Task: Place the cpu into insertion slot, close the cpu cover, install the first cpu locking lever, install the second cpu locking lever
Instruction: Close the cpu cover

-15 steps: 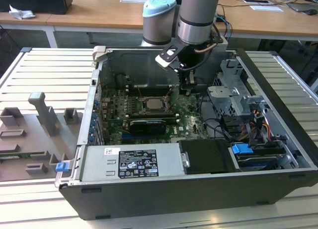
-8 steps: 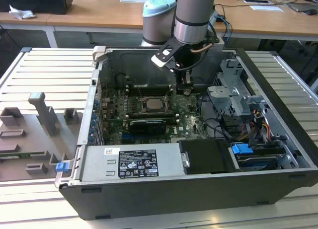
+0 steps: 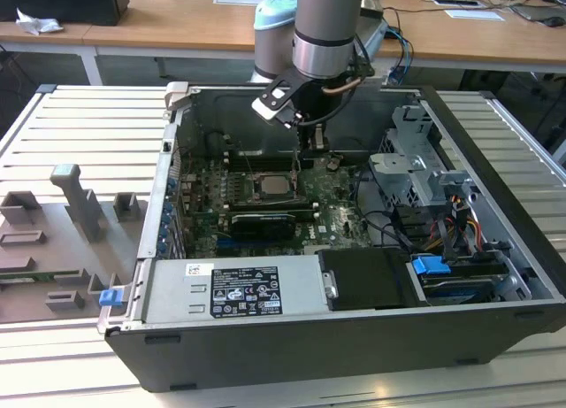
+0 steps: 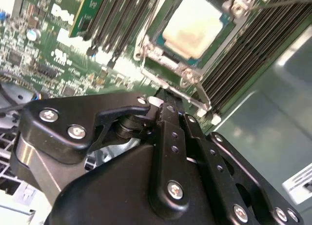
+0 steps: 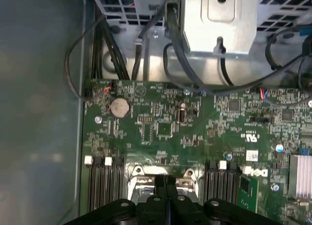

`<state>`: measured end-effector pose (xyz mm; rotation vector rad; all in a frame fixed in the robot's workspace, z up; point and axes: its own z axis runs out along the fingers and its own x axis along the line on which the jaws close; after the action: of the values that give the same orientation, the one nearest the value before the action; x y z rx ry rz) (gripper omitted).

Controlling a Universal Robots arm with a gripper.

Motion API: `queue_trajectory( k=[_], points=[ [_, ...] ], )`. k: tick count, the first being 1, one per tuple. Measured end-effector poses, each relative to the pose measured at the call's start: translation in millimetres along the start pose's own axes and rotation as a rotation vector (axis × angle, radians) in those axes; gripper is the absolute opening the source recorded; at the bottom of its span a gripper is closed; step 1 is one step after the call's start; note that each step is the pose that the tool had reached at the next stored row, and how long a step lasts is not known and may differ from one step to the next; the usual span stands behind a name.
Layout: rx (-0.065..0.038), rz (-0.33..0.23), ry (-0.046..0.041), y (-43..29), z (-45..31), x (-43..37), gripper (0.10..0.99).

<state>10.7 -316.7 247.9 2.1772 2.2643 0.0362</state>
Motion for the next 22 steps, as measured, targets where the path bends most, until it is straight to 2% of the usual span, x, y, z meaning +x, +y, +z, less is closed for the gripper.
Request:
queue_trajectory(
  k=[10,17,22],
  points=[
    [0.0,0.0,-0.0005,-17.7,4.7,0.6,0.106],
    [0.0,0.0,0.0001,-41.8,5.1,1.8,0.106],
    [0.0,0.0,0.0001,-46.7,5.1,2.0,0.106]
  ],
)
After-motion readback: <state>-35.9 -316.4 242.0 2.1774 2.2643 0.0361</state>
